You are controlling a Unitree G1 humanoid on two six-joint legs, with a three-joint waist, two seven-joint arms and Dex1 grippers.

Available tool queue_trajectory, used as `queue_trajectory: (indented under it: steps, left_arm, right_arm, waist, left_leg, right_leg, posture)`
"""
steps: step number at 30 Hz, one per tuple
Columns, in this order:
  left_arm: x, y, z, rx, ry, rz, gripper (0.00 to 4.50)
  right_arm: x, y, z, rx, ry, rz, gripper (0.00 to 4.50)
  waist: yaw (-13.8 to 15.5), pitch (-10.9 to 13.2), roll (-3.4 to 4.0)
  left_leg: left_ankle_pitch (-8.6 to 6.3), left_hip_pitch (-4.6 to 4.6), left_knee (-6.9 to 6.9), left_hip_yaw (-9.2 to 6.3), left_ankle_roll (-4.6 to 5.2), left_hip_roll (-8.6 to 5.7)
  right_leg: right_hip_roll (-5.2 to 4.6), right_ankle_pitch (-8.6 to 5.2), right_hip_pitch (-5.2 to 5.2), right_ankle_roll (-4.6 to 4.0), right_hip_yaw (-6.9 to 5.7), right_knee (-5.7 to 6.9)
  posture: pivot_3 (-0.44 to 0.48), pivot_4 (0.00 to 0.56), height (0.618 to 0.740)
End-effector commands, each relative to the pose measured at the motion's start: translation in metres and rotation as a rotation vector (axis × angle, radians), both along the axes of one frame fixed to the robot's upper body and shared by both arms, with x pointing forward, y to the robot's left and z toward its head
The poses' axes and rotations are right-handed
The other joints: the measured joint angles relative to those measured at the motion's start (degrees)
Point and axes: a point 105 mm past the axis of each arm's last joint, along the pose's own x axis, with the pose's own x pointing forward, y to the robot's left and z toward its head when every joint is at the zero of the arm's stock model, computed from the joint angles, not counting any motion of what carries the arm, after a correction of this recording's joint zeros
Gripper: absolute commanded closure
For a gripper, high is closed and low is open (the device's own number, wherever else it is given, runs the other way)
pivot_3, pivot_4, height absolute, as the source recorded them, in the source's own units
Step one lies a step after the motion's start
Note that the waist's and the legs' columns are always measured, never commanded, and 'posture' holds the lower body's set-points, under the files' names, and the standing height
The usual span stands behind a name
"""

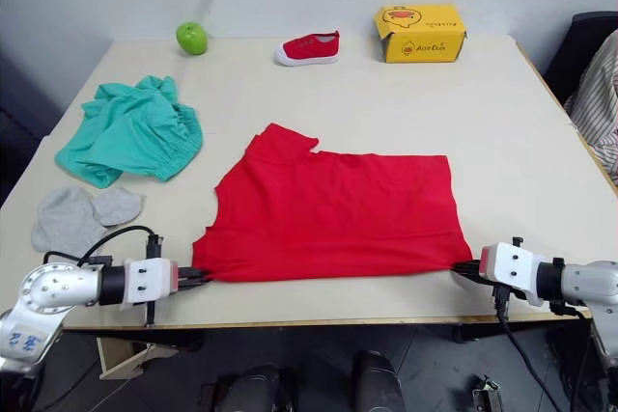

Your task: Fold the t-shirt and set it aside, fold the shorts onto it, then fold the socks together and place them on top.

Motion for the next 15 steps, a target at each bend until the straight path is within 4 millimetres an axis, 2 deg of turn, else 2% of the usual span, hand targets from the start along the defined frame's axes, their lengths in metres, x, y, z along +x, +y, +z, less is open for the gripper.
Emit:
queue_trajectory:
  steps: [1, 9, 15]
  left_arm:
    - [-0.018, -0.002, -0.001, -0.042, 0.064, 0.066, 4.50]
    - [-0.038, 0.002, -0.004, -0.025, 0.103, 0.119, 4.50]
    - [-0.026, 0.009, -0.003, 0.018, 0.043, 0.126, 4.50]
  right_arm:
    - [-0.007, -0.007, 0.007, 0.000, 0.005, -0.023, 4.45]
    - [-0.027, -0.001, -0.004, 0.025, 0.053, -0.015, 4.45]
    - [-0.018, 0.006, 0.008, 0.108, -0.059, -0.030, 4.45]
  waist:
    - [0.0, 0.0, -0.03]
    - [0.4, 0.1, -0.13]
    - [0.4, 0.1, -0.13]
  left_leg:
    - [-0.01, -0.02, 0.00, 0.00, 0.01, 0.00]
    - [-0.17, 0.01, 0.02, -0.11, 0.22, 0.01]
    - [-0.11, -0.02, 0.01, -0.13, -0.03, 0.07]
  right_leg:
    - [0.04, 0.01, 0.01, 0.02, 0.00, -0.07]
    - [-0.14, 0.03, 0.06, 0.06, 0.04, -0.12]
    - [-0.05, -0.01, 0.04, -0.02, -0.02, -0.11]
  posture:
    - [0.000, 0.150, 0.740]
    - [0.000, 0.150, 0.740]
    - [0.000, 0.150, 0.740]
